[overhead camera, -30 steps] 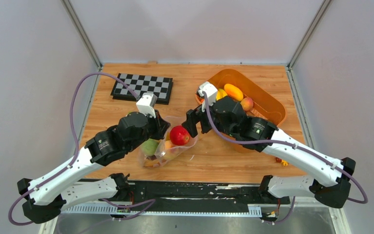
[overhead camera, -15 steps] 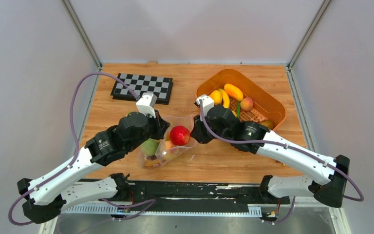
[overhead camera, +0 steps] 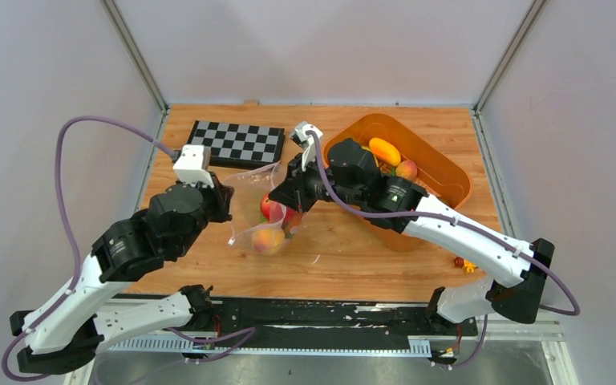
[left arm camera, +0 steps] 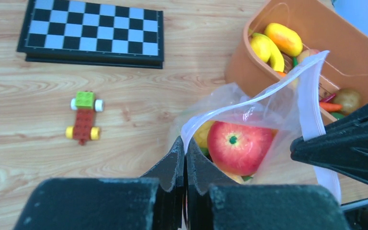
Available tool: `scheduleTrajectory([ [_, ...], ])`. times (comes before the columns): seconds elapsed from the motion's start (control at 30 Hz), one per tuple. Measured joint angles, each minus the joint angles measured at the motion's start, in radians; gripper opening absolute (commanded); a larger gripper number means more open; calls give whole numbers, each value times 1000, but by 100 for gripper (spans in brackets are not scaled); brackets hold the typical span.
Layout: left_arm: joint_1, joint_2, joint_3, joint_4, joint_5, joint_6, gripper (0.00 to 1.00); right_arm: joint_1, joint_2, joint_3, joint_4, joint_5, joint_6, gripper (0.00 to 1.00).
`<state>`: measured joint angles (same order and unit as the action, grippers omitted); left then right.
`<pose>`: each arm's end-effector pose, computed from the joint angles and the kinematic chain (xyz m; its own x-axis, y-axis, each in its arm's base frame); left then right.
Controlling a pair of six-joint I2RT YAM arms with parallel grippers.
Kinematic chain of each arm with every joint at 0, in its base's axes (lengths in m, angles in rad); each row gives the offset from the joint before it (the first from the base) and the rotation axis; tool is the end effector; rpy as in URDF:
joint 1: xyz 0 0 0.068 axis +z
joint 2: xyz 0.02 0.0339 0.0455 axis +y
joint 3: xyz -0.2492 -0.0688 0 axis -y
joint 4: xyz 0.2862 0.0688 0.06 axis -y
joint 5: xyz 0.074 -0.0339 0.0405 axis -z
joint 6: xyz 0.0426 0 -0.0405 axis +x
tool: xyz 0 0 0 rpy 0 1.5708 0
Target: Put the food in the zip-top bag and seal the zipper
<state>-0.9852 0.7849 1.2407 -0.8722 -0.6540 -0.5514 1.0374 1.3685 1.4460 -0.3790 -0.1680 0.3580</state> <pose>0.1171 -0.1297 0.4259 -0.3758 -0.1856 -0.9079 0.1843 0.9452 -0.2695 0.1776 0.3148 0.4051 -0.4673 -0.1120 -0.8770 -0.8183 0.4303 0.3811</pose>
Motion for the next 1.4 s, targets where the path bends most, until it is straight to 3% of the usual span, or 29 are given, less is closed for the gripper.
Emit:
scheduleTrajectory([
  [0.4, 0, -47, 18, -34, -30, 8, 1, -50, 32, -52, 36, -7, 8, 2],
  [0.67, 0, 46, -158, 65, 58, -16, 0, -182, 32, -230, 23, -19, 76, 5],
  [0.83, 0, 100, -202, 114, 112, -28, 0, -190, 31, -284, 11, -24, 92, 10],
  [0.93, 0, 98, -202, 145, 134, -35, 0, -189, 14, -284, -3, -23, 92, 17],
  [1.03, 0, 98, -202, 173, 157, -42, 0, -189, -13, -284, -12, -23, 91, 34],
  [1.4, 0, 80, -202, 188, 182, -49, 0, -189, -160, -299, -79, 39, 60, 77],
])
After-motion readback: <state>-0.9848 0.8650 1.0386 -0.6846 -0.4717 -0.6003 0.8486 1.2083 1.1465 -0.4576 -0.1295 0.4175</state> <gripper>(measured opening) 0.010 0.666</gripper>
